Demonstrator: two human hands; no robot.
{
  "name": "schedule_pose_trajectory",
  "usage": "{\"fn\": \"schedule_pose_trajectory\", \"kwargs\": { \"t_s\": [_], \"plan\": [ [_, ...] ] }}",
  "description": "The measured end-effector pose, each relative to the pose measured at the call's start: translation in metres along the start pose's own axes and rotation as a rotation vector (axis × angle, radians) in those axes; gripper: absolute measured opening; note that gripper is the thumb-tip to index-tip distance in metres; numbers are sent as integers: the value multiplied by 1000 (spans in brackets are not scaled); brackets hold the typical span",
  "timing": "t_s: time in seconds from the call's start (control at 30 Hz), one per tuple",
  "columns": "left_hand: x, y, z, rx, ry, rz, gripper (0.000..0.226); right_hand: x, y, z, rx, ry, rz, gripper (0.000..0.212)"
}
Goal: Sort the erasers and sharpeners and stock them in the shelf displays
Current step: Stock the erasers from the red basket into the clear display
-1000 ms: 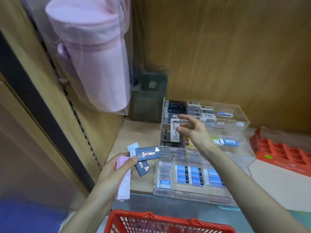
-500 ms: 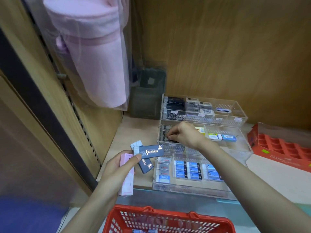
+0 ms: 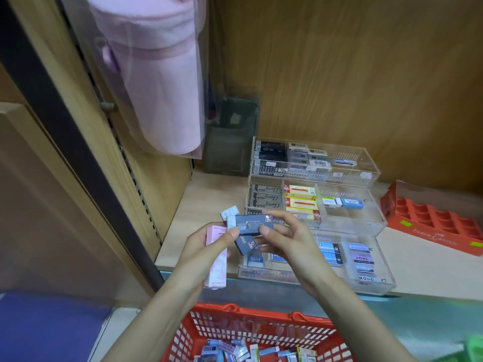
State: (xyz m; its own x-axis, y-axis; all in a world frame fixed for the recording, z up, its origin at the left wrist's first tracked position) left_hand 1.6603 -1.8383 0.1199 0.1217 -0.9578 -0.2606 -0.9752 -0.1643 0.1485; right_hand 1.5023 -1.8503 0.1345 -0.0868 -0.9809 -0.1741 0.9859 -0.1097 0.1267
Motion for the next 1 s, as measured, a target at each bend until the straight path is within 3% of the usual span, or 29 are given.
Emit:
{"fn": "schedule_pose_trajectory", "kwargs": {
  "t_s": [0.23,0.37,0.53,0.63,0.83,1.0],
  "plan": [
    [-1,10,-1,-64,-9,0,40,-6,-1,14,-29,-102,4,32],
    [0,22,-6,-82,-17,-23,15,-4,-6,21,-70,-176,9,32],
    [1,36,-11,-92,-20,-64,3,9,-19,50,-580,-502,-62,30],
    [8,32,-13,-85,-32,-126,5,33,-21,73,-658,-621,-90,27],
    [21,17,-12,-53,-32,-227,15,123,-32,111,-859,-669,-336,31],
    [27,20,-10,-76,-47,-215,10,174,-21,100,-1074,-578,-329,26]
  ]
}}
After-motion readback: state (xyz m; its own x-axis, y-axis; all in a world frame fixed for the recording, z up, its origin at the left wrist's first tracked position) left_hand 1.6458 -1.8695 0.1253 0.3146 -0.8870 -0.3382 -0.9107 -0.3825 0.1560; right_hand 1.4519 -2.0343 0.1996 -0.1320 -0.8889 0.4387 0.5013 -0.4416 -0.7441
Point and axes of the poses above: each hand's wrist, its own x-axis towards the middle knuckle, its own y-axis out of the palm, z = x × y, the point moved 8 cm from there along x, towards the middle knuckle, and after that the axes turned 10 degrees about -z, right-handed, at the moved point
